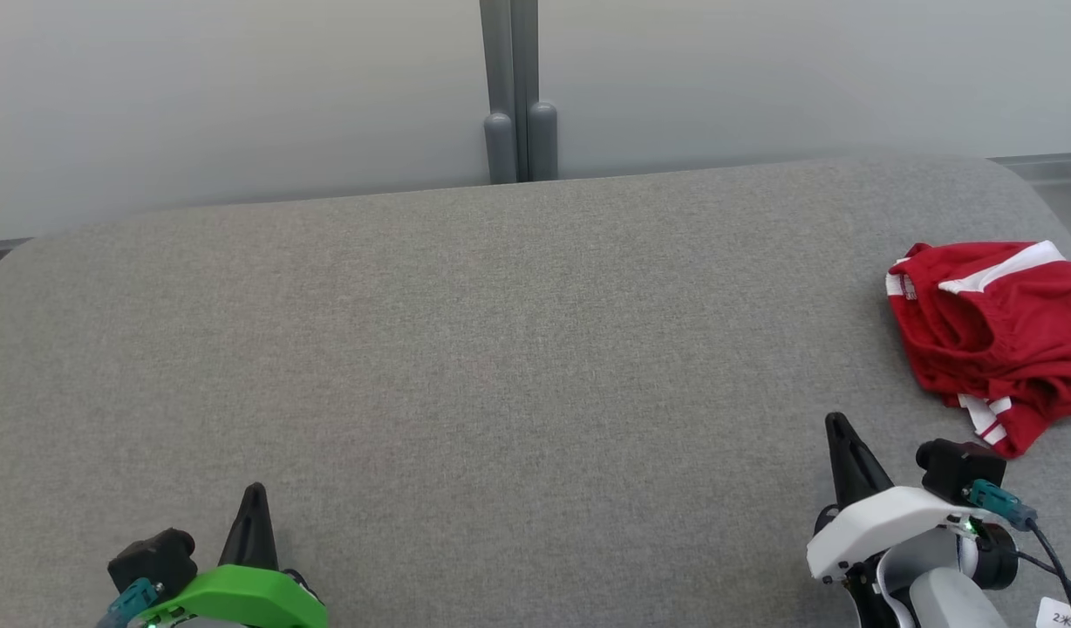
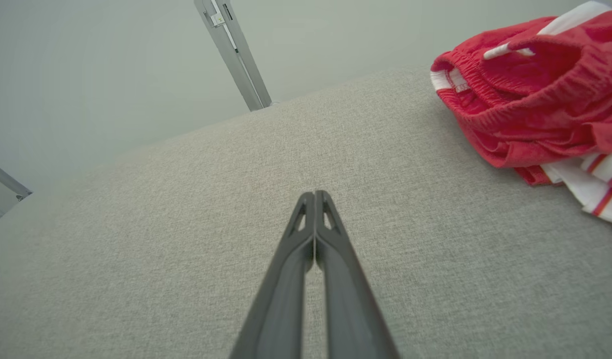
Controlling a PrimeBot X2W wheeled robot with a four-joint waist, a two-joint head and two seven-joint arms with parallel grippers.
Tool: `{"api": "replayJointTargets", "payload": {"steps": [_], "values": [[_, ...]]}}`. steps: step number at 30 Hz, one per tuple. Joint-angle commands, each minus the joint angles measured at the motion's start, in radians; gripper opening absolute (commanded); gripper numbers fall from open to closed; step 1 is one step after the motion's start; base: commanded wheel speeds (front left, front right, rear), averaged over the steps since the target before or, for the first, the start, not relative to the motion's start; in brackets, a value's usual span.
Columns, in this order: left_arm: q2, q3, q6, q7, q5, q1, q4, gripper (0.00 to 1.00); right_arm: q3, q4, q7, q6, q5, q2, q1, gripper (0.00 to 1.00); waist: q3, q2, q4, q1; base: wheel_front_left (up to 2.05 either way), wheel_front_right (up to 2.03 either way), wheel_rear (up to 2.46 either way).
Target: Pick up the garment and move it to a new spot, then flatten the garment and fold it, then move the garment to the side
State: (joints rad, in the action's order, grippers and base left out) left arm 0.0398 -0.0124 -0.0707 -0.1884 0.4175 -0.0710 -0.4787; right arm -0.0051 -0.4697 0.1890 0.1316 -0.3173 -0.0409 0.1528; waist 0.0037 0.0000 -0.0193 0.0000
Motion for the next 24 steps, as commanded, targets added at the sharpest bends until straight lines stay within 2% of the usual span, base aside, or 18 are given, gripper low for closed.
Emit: {"api": "replayJointTargets", "payload": {"steps": [1, 24], "values": [[0.005, -0.008, -0.008, 0.011, 0.055, -0.017, 0.027, 0.00, -0.005, 0.029, -0.011, 0.000, -0.059, -0.004, 0.010, 0.00, 0.000, 0.0000, 0.000, 0.0000, 0.00, 0.00, 0.00], [0.007, -0.038, -0.024, 0.098, 0.392, -0.023, 0.093, 0.00, -0.032, 0.090, -0.094, 0.000, -0.425, -0.006, -0.007, 0.00, 0.000, 0.0000, 0.004, 0.0000, 0.00, 0.00, 0.00]]}}
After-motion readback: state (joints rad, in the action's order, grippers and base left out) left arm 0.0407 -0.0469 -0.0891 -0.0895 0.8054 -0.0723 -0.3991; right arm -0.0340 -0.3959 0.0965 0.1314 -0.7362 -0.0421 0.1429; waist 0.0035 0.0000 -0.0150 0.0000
